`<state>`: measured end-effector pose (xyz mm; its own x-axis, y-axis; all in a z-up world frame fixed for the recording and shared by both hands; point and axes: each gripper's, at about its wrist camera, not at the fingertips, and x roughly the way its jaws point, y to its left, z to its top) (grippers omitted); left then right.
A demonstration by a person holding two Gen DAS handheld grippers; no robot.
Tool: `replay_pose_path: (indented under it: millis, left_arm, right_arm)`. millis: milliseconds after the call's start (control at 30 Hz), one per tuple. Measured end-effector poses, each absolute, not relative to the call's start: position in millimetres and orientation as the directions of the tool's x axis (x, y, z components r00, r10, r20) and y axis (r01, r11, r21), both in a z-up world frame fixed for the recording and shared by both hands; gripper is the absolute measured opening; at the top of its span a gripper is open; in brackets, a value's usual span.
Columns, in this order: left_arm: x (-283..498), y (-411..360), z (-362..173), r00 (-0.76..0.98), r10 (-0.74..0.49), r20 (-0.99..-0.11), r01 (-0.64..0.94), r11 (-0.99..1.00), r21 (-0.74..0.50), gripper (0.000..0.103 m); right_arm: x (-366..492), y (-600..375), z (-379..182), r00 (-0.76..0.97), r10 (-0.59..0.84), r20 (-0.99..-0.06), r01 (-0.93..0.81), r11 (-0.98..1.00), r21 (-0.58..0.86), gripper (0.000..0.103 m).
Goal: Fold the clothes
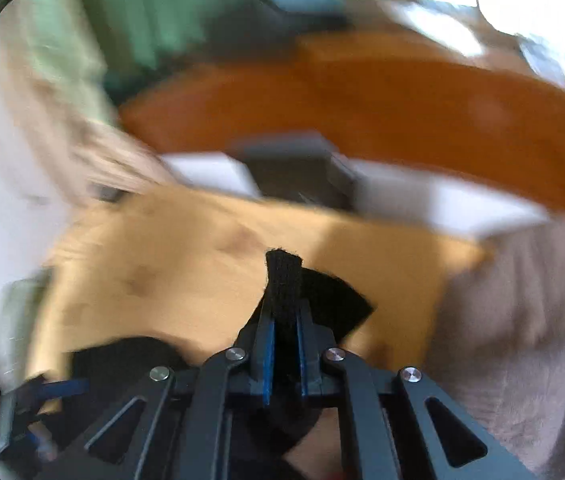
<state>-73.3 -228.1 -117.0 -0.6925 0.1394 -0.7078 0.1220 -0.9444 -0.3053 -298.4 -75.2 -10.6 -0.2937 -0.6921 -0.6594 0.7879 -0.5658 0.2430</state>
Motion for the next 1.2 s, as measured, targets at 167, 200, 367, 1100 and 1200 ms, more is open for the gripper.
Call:
replay_pose_path:
  millis: [167,200,367,1100,1200]
  left_arm:
    - [-72,-232,-117,-0.699,0.158,-0.697,0.118,-0.936,-0.331,0.102]
    - [-70,-234,-116,-0.703,0.167,-0.692,0.117,-0.932,-0.344,0.102]
    - [-67,-235,-112,-0.664,0.171,-0.728,0.11,-0.94,-0.322,0.102]
    - [-68,-281,-60,-0.7,0.298,-0.649,0.053,-0.884,-0.464,0.102]
    - [-95,-275,-90,-0.609,0.296,-0.736,0.103,-0.89,-0.443,0.102]
  right_arm:
    - [-204,-75,30,-0.02,-0.764,-0.645,0.971,-0.17,0.171,0.01]
    - [-176,-72,29,0.024,-0.725,-0.688,0.988,-0.087,0.126,0.01]
    - [-112,-59,-15,-0.109,-0.498,-0.86,0.994,-0.078,-0.081,0.016]
    - [-212,11,-66,-0.011,-0.811,-0.585,0.449,-0.527,0.722,0.075]
    - [-220,0,-64,-0.013,-0.791,-0.612,0.445,-0.553,0.705,0.078]
